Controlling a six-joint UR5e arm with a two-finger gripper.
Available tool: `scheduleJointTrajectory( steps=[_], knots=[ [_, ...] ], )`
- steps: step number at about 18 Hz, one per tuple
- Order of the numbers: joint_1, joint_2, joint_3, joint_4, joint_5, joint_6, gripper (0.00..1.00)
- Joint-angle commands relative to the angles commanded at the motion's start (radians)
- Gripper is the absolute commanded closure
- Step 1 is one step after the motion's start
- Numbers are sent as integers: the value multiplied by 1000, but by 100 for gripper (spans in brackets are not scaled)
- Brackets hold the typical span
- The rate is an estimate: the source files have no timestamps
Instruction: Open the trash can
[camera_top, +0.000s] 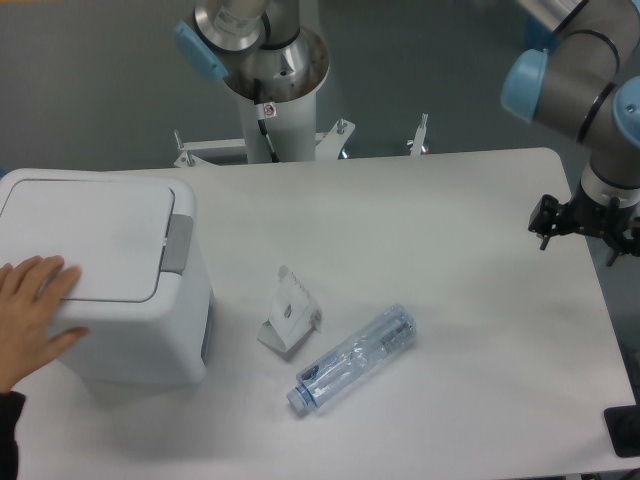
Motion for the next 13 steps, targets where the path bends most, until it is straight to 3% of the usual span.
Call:
scheduleJointTrajectory(
  steps=[6,9,13],
  knots=[
    [-8,20,-15,-3,-17,2,0],
    [-23,35,-60,18,-66,-6,0],
    [-32,70,-93,34,-98,-96,0]
  ],
)
